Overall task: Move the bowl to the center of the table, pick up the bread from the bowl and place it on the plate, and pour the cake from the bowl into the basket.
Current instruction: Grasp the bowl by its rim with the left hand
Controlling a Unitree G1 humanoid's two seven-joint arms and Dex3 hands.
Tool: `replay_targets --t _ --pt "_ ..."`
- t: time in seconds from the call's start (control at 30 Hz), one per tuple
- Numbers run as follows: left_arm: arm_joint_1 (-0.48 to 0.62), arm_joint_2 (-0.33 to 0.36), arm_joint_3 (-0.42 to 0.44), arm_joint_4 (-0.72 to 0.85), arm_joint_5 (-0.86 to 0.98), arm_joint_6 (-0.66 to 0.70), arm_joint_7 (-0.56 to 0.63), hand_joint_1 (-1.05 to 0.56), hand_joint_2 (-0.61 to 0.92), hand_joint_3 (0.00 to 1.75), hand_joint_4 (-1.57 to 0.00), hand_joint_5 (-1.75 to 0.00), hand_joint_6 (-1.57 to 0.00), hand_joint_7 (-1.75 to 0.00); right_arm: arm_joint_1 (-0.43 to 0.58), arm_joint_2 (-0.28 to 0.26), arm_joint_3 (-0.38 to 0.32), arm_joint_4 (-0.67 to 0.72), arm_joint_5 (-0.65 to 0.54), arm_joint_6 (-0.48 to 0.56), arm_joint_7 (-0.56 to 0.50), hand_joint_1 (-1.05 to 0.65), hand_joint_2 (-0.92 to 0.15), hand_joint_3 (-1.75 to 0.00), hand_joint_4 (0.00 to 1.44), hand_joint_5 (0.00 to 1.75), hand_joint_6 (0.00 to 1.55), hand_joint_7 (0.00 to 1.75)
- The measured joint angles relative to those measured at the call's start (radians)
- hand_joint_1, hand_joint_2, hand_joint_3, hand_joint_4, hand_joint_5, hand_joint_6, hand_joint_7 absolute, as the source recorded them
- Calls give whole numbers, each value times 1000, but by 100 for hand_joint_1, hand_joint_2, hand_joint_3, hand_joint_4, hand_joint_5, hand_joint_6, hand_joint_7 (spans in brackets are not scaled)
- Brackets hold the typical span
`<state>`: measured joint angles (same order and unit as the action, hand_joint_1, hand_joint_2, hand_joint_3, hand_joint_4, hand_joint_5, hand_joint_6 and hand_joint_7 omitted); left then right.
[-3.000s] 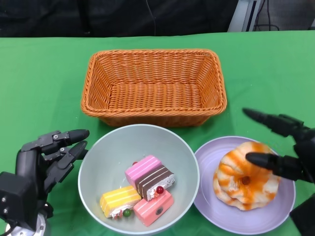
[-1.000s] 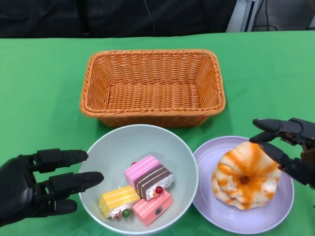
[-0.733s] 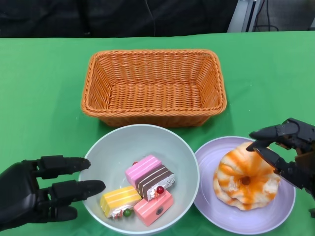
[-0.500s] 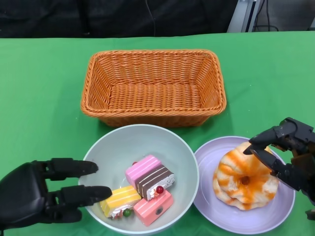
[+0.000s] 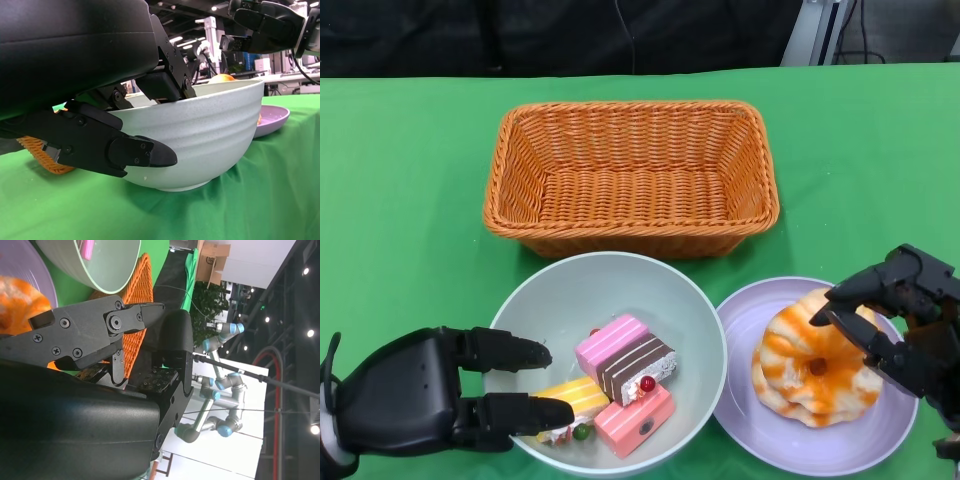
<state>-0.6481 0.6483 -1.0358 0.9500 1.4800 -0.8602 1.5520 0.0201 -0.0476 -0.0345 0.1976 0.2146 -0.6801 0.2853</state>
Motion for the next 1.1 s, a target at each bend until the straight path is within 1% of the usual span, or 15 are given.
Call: replay_targets --t 0.07,0.1,0.13,0.17,0.2,0.23,0.3,0.4,0.47,0.53,0.67,0.77,0.87,1.03,1.1 --pt "-9 -3 -11 5 -2 -3 0 -35 92 25 -96 -14 -89 -10 2 1 0 -9 0 1 0 -13 -91 -19 72 124 69 109" --pt "-15 -5 -15 8 -3 -6 0 -36 92 24 -86 -40 -91 -17 3 1 -1 -15 0 1 0 -12 -91 -20 71 125 68 111" --pt "-21 -8 -17 13 -4 -10 0 -35 92 23 -66 -84 -88 -31 2 1 -1 -21 -1 1 0 -11 -91 -21 70 127 67 112" --pt "-25 -11 -20 19 -5 -11 0 -35 92 21 -58 -102 -86 -40 2 1 -1 -24 -1 1 0 -11 -90 -21 70 127 67 112" --pt "-30 -14 -21 27 -9 -11 0 -35 92 21 -53 -114 -83 -51 2 1 -2 -25 -3 1 0 -11 -90 -21 70 127 67 113" --pt "-32 -17 -22 32 -18 -11 -1 -35 92 20 -50 -122 -78 -63 2 1 -3 -27 -3 2 -1 -12 -90 -22 70 128 67 113" --pt "-35 -19 -25 37 -28 -17 -1 -36 92 19 -48 -126 -69 -83 2 1 -5 -32 -3 4 -2 -12 -90 -23 71 127 67 112" --pt "-38 -19 -29 40 -37 -26 -7 -39 92 19 -50 -128 -67 -92 1 1 -7 -32 -4 8 -2 -13 -88 -26 73 125 69 110" --pt "-39 -18 -29 40 -41 -31 -14 -40 92 17 -51 -128 -65 -98 -1 1 -8 -32 -8 8 -5 -14 -85 -31 74 124 70 109" --pt "-41 -17 -29 39 -44 -41 -19 -36 92 12 -52 -131 -66 -100 -2 1 -8 -32 -7 9 -5 -14 -83 -35 73 123 70 109" --pt "-41 -16 -29 39 -58 -61 -31 -32 92 6 -54 -128 -71 -94 -2 2 -8 -35 -5 18 -5 -14 -81 -37 72 122 70 109" --pt "-43 -16 -33 39 -63 -87 -45 -32 92 4 -58 -121 -77 -82 -1 5 -8 -37 -4 18 -6 -14 -81 -37 72 121 71 108" --pt "-52 -16 -33 36 -69 -102 -52 -33 92 5 -58 -118 -78 -79 -1 8 -8 -38 -5 18 -10 -14 -81 -37 72 121 71 108" --pt "-57 -16 -34 33 -71 -109 -66 -35 92 4 -60 -110 -84 -66 6 14 -8 -66 -5 33 -22 -13 -82 -36 71 121 70 107" --pt "-57 -16 -34 29 -71 -109 -70 -35 92 3 -61 -109 -85 -64 7 16 -8 -69 -6 33 -26 -13 -82 -36 71 121 70 107"
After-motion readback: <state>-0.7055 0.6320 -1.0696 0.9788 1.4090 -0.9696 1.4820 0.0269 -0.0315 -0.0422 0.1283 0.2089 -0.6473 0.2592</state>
